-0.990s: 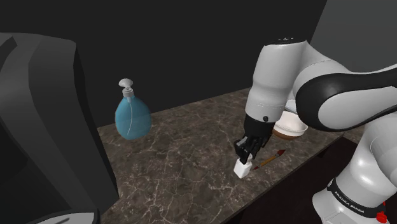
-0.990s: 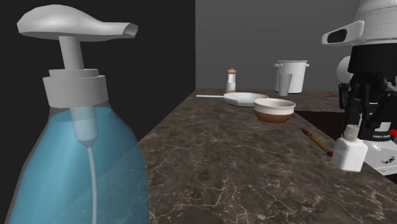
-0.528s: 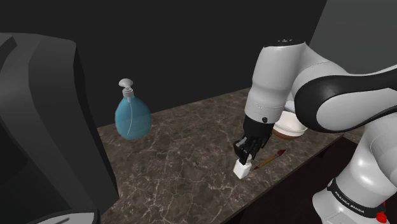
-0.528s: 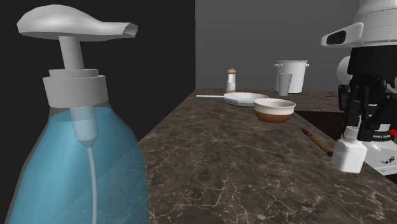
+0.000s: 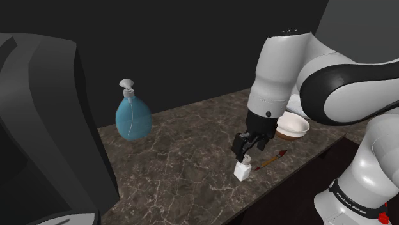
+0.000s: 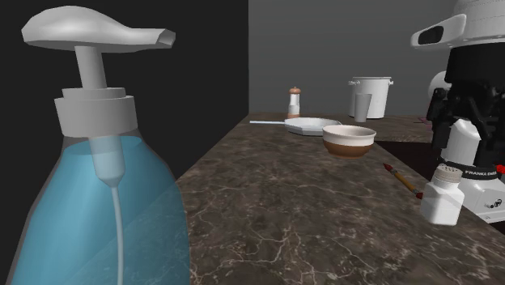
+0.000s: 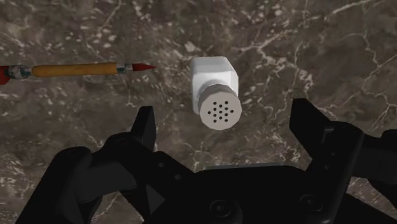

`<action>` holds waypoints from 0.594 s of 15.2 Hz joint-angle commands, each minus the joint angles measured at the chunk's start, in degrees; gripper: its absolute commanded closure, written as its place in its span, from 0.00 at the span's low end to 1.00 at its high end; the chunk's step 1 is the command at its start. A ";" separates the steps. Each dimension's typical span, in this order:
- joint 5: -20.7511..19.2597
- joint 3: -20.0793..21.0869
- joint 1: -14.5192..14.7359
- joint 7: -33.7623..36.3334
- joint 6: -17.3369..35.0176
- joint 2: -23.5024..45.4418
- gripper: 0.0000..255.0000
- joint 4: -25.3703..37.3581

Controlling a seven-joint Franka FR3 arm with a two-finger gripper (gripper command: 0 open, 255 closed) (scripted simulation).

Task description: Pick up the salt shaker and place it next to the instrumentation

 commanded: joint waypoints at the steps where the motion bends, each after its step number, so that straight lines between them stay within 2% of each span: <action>1: -0.49 -0.78 -0.13 -0.04 -3.85 -1.49 0.00 2.24; 2: -0.71 -1.13 -0.17 -0.03 -5.59 -2.13 0.00 3.35; 9: -0.71 -1.14 -0.17 -0.03 -5.59 -2.13 0.00 3.35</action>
